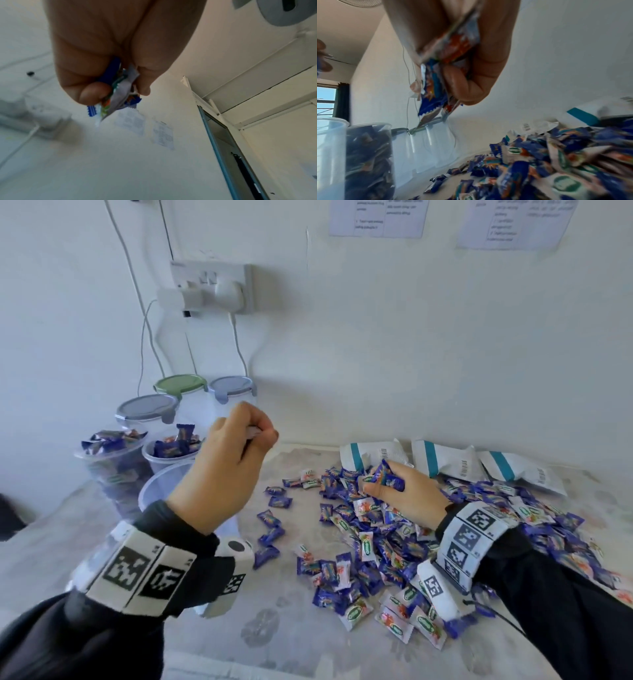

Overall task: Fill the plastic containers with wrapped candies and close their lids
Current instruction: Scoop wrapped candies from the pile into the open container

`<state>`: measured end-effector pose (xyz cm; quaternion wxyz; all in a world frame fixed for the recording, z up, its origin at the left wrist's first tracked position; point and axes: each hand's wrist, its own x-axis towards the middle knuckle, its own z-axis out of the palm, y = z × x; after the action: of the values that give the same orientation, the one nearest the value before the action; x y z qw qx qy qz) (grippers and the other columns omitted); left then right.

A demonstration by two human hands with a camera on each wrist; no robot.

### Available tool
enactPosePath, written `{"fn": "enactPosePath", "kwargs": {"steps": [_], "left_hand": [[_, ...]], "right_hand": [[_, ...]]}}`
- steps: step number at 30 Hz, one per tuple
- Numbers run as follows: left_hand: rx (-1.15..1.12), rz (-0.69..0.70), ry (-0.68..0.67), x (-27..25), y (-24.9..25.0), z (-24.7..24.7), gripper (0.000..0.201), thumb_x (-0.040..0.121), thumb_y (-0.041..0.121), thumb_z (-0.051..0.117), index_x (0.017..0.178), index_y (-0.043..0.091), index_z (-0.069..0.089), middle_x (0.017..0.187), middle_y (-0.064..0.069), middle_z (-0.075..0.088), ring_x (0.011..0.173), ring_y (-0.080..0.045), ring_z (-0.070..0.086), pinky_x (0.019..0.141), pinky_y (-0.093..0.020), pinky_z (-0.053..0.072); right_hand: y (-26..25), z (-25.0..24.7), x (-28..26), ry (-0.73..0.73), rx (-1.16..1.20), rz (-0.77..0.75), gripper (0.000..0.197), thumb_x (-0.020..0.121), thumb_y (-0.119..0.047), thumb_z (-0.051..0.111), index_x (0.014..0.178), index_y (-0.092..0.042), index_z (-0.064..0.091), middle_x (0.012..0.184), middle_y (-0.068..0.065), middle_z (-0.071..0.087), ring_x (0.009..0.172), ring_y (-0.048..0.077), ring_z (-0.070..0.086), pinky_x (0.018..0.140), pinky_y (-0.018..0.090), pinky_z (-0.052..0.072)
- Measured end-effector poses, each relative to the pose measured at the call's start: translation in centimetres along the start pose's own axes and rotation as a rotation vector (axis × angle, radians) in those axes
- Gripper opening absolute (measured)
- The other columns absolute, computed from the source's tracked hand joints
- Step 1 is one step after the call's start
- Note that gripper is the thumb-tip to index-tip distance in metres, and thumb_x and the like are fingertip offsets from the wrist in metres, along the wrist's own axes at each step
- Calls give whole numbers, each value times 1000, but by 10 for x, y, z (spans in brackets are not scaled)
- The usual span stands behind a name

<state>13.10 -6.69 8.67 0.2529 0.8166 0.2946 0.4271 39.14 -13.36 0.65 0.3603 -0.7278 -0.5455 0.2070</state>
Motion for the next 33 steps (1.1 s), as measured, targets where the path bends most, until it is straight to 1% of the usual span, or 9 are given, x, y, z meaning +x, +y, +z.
{"fn": "enactPosePath", "kwargs": {"steps": [6, 9, 11, 14, 20, 23, 27, 30, 33], "left_hand": [[264, -60, 35, -13, -30, -47, 7, 92, 9, 51, 86, 13, 50, 76, 10, 54, 79, -18, 42, 67, -13, 33], [333, -127, -103, -21, -52, -54, 14, 91, 13, 55, 79, 20, 50, 73, 9, 53, 72, -11, 46, 65, -15, 33], [386, -121, -167, -26, -63, -58, 17, 88, 27, 55, 73, 29, 48, 69, 7, 55, 70, -9, 49, 67, -24, 35], [466, -120, -205, -34, -72, -60, 25, 75, 59, 33, 72, 39, 48, 77, 9, 58, 79, -16, 49, 77, -30, 34], [374, -46, -85, -51, -74, -61, 46, 75, 64, 37, 93, 32, 65, 126, 17, 46, 123, -6, 30, 100, -24, 21], [339, -99, 6, -63, -82, -61, 54, 71, 69, 44, 115, 38, 48, 131, 15, 43, 126, -9, 33, 101, -28, 26], [223, -233, 34, -74, -93, -56, 90, 62, 77, 48, 135, 26, 34, 137, 10, 40, 127, -9, 36, 100, -21, 29], [91, -282, 70, -77, -97, -50, 98, 62, 72, 53, 141, 21, 27, 142, 11, 35, 130, 0, 31, 97, -3, 23], [-9, -362, 88, -79, -97, -46, 103, 67, 70, 62, 146, 22, 17, 148, 8, 32, 135, -3, 29, 102, -16, 27]], "right_hand": [[-20, 27, 18, -62, 35, -96, 67, 77, -51, 61, 127, -8, 53, 121, 1, 59, 118, 20, 53, 84, 21, 35], [-38, 35, 21, -86, 26, -115, 34, 83, -43, 63, 104, -18, 54, 92, -11, 61, 83, -1, 55, 67, 6, 35], [-49, 41, 27, -102, 48, -147, 19, 84, -40, 64, 88, -26, 52, 75, -17, 51, 67, -7, 48, 61, 7, 35], [-70, 48, 33, -113, 136, -217, 43, 77, -49, 63, 108, -19, 58, 96, -10, 62, 89, 6, 57, 75, 16, 37], [-132, 57, 44, -97, 320, -400, 31, 76, -44, 63, 85, -14, 59, 74, -10, 63, 66, 0, 58, 68, 18, 45], [-163, 67, 48, -124, 393, -458, 29, 81, -33, 65, 93, -7, 59, 77, -5, 64, 70, 4, 61, 70, 20, 48], [-188, 90, 48, -224, 384, -490, 18, 78, -37, 67, 84, -23, 57, 76, -9, 63, 72, 8, 60, 75, 29, 48], [-195, 106, 47, -318, 285, -490, 16, 80, -32, 72, 87, -24, 60, 77, -11, 65, 71, 3, 61, 73, 20, 48], [-198, 112, 48, -402, 72, -500, 35, 77, -37, 75, 106, -22, 65, 97, -8, 67, 79, -4, 60, 74, 11, 44]]}}
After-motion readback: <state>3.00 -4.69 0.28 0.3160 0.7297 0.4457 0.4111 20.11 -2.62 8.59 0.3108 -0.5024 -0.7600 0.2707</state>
